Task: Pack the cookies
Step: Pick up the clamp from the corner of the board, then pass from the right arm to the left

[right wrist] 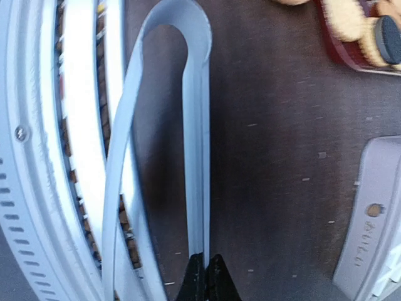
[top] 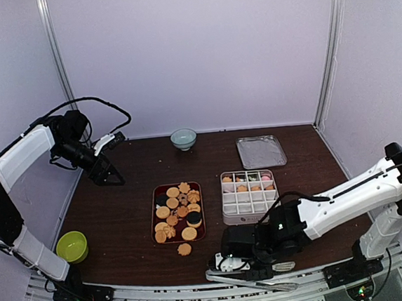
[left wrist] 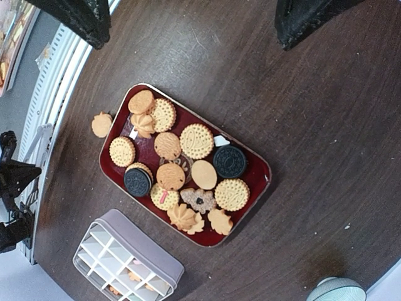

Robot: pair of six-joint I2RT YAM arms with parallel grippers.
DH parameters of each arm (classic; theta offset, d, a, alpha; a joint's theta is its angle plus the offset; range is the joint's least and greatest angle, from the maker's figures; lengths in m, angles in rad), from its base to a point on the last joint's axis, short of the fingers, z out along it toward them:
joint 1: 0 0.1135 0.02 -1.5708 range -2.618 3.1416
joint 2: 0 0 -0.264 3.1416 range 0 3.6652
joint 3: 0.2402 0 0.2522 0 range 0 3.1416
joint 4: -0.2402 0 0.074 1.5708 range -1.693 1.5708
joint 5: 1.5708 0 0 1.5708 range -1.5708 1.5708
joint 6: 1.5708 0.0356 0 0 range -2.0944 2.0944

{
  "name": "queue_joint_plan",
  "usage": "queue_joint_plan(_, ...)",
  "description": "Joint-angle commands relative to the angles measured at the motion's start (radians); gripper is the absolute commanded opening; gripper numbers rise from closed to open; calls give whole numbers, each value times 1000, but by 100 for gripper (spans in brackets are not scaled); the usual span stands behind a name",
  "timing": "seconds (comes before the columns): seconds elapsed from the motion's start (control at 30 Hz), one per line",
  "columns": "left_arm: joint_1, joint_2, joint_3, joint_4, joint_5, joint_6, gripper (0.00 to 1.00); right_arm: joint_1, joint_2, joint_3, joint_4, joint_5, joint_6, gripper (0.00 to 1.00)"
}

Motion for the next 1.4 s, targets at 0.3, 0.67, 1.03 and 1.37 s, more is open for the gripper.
queue_joint_plan(0.3,-6,-66,116,53,121,-96,98,-275,-17,349,603,508,254,0)
queue_joint_plan(0.67,-82,-81,115,44,435,-83,96,-277,241,604,1012,500,318,0)
queue_joint_plan(1.03,-195,-29,173,47,556,-101,74,-285,259,532,1329,407,418,0)
queue_joint_plan(1.37,-195,-24,158,47,576,-99,54,-297,234,484,1402,279,448,0)
